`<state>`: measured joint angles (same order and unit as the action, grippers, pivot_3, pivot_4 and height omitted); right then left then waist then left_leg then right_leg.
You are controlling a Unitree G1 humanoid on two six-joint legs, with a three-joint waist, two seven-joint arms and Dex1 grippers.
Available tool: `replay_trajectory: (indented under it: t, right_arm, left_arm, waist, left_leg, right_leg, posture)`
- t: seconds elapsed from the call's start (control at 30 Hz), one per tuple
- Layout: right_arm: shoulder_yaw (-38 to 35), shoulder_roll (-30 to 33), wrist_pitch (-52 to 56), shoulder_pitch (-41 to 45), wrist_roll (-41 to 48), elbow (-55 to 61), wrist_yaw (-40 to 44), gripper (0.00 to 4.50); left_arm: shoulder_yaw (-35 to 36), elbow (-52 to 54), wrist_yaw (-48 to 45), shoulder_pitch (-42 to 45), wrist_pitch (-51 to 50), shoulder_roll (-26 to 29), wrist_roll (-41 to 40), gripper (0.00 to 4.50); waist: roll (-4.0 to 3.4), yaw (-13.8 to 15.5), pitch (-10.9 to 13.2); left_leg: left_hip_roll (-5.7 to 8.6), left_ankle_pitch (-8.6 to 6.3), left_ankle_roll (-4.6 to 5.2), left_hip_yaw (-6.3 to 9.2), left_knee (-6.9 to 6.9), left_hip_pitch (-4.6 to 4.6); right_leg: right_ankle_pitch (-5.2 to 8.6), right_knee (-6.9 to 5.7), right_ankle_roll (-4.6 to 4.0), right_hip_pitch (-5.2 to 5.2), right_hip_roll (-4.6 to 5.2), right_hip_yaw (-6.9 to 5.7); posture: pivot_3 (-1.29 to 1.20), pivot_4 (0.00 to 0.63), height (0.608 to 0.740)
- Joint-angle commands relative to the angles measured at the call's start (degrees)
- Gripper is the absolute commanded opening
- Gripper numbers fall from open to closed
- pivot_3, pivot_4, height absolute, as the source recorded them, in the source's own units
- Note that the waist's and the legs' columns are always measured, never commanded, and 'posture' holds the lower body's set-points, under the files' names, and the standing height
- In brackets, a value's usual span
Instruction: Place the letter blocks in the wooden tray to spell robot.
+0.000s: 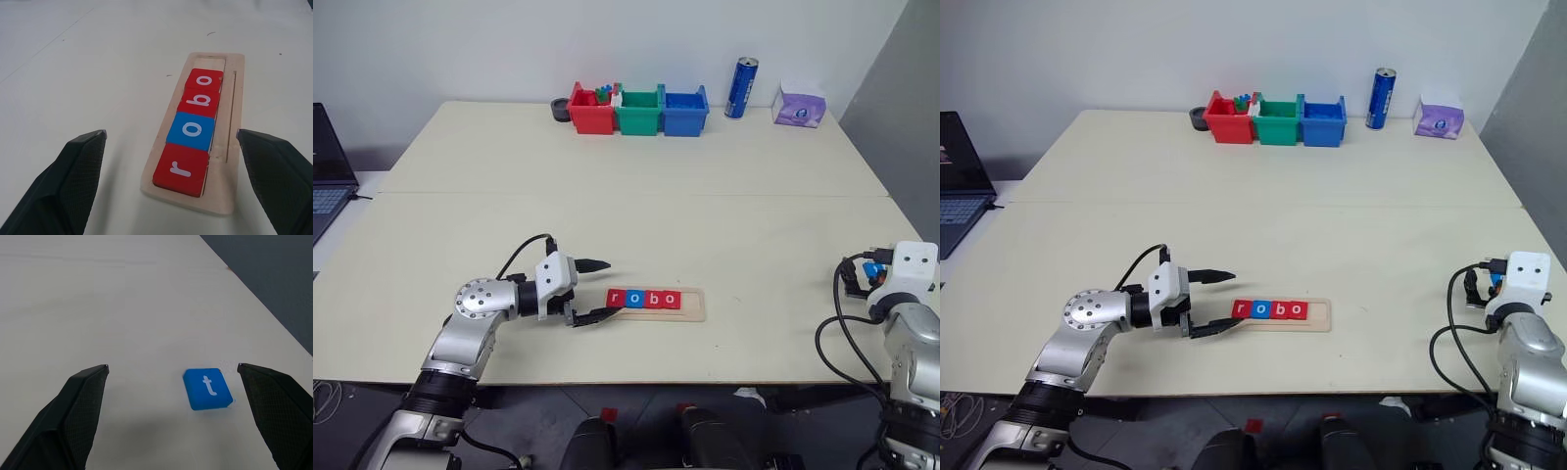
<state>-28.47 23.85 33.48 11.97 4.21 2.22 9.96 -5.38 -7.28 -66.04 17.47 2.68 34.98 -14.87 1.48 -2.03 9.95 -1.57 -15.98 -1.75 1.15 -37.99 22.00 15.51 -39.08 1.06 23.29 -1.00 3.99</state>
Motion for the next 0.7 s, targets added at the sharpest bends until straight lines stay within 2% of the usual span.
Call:
replay_trajectory:
  t: [0.03, 0.2, 0.37, 0.47, 0.67, 0.7]
  right_arm:
    - [-1.22, 3.33, -3.88, 3.98, 1.34, -7.91, 0.39, 4.49]
    - [-0.72, 7.52, -4.90, 8.99, 2.04, -21.24, 0.32, 4.49]
    - [-0.62, 8.40, -0.42, 9.16, 4.03, -22.97, 0.75, 4.49]
    - [-1.64, 7.58, 2.37, 8.26, 6.07, -22.08, 0.17, 3.86]
    - [-1.09, 6.19, 6.17, 6.27, 8.22, -18.14, -0.62, 1.66]
    - [-0.83, 6.11, 6.41, 5.84, 8.33, -17.30, -0.70, 1.45]
  left_arm:
    - [0.24, 0.80, -0.38, 0.91, 0.44, -0.07, -0.32, 4.50]
    - [0.39, 1.22, -0.36, 0.78, 0.33, 0.12, -0.25, 4.50]
    - [1.06, 2.47, 0.09, -0.42, -0.02, 0.86, -0.33, 4.50]
    - [1.61, 2.75, 0.40, -1.29, -0.11, 1.56, -0.36, 4.50]
    - [2.77, 0.57, -0.39, -1.18, 0.66, 3.76, -0.45, 4.50]
    - [2.99, 0.05, -0.69, -1.17, 0.88, 4.16, -0.49, 4.50]
  waist:
    - [-0.01, 0.04, 0.00]
    - [-0.01, 0.04, 0.00]
    - [-0.02, 0.09, -0.01]
    - [-0.02, 0.12, -0.02]
    - [0.01, 0.38, -0.03]
    - [0.00, 0.39, -0.04]
  left_leg:
    - [0.00, 0.00, 0.00, -0.01, 0.00, 0.01]
    - [0.01, 0.00, 0.01, -0.03, 0.02, 0.01]
    - [-0.02, 0.00, 0.01, -0.01, 0.03, 0.02]
    - [-0.04, -0.01, 0.01, 0.02, 0.03, 0.01]
    - [-0.03, 0.00, 0.01, 0.16, 0.01, 0.03]
    - [-0.03, 0.00, 0.01, 0.17, 0.01, 0.03]
  right_leg:
    - [0.00, 0.00, 0.00, 0.00, 0.00, 0.01]
    - [0.00, 0.03, 0.00, -0.01, 0.01, 0.03]
    - [0.00, 0.03, 0.00, -0.01, 0.02, 0.05]
    - [0.00, 0.03, 0.00, -0.03, 0.02, 0.06]
    - [0.00, 0.05, 0.00, -0.09, 0.03, 0.03]
    - [0.00, 0.05, 0.00, -0.09, 0.03, 0.04]
  posture:
    - [0.00, 0.150, 0.740]
    - [0.00, 0.150, 0.740]
    - [0.00, 0.150, 0.740]
    - [0.00, 0.150, 0.740]
    - [0.00, 0.150, 0.740]
    - [0.00, 0.150, 0.740]
